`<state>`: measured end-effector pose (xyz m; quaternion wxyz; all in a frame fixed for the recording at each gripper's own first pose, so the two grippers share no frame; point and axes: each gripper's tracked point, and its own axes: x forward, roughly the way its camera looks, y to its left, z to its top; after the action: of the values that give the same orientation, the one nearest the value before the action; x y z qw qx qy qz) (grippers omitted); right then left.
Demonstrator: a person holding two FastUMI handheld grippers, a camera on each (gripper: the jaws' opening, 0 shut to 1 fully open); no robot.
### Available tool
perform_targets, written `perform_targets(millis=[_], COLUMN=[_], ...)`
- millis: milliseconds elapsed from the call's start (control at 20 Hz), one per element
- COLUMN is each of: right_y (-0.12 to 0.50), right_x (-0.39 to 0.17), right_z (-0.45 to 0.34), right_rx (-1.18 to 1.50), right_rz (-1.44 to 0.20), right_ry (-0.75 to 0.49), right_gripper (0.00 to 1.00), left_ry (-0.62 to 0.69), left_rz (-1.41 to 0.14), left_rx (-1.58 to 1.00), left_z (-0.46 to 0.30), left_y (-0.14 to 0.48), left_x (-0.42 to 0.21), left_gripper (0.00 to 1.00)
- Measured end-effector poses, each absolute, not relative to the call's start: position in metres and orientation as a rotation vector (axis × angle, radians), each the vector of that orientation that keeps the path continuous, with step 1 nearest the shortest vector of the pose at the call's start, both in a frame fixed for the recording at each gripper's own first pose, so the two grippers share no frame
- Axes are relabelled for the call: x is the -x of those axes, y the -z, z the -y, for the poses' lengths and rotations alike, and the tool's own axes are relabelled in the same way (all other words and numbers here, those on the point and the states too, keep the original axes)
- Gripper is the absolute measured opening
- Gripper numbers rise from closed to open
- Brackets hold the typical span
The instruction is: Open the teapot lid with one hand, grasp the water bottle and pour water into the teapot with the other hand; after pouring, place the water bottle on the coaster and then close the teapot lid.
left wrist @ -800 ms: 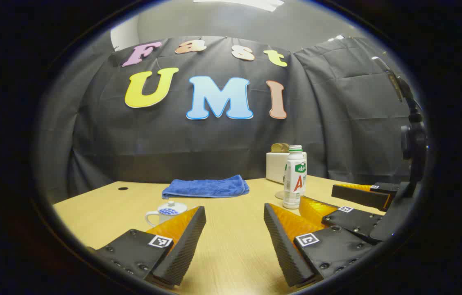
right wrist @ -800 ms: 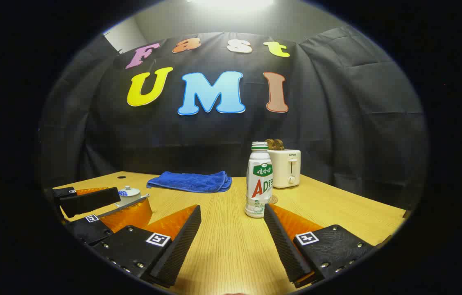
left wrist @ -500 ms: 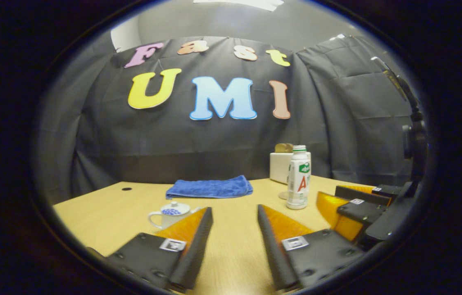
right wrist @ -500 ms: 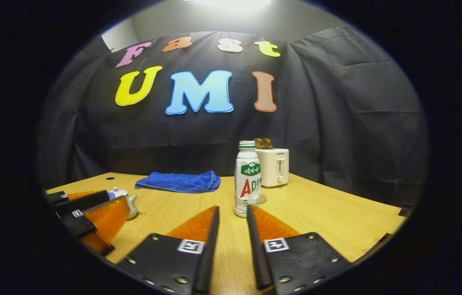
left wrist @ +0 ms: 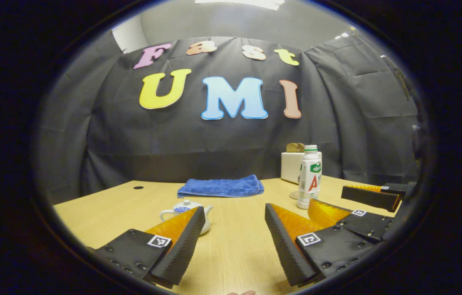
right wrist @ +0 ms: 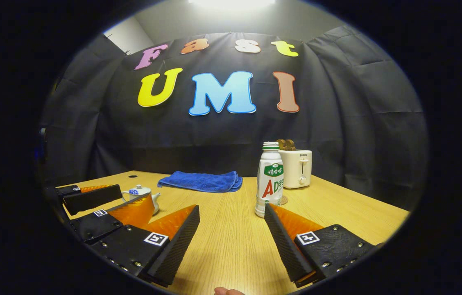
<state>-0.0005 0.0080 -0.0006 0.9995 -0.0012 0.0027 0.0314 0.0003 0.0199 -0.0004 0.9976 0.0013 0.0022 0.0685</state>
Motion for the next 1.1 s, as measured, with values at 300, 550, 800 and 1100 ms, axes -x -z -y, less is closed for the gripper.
perform_targets(millis=[300, 550, 800, 1100], right_y=[0.0, 0.007, 0.018, 0.007], right_x=[0.001, -0.005, -0.014, -0.024], right_z=[-0.005, -0.009, -0.002, 0.002], right_rx=[0.002, 0.007, -0.028, -0.012], right_rz=[0.0, -0.046, -0.139, -0.127], right_ry=[-0.044, -0.116, -0.135, -0.143], right_gripper=[0.98, 0.98, 0.98, 0.97], left_ry=[-0.083, -0.109, -0.122, -0.225], left_rz=[-0.005, -0.004, -0.011, -0.036], left_rx=[0.002, 0.003, 0.016, 0.006], left_z=[-0.011, -0.019, -0.04, -0.106], left_y=[0.001, 0.001, 0.003, 0.0], left_x=[0.0, 0.002, -0.011, -0.053], left_gripper=[1.0, 1.0, 1.0, 1.0])
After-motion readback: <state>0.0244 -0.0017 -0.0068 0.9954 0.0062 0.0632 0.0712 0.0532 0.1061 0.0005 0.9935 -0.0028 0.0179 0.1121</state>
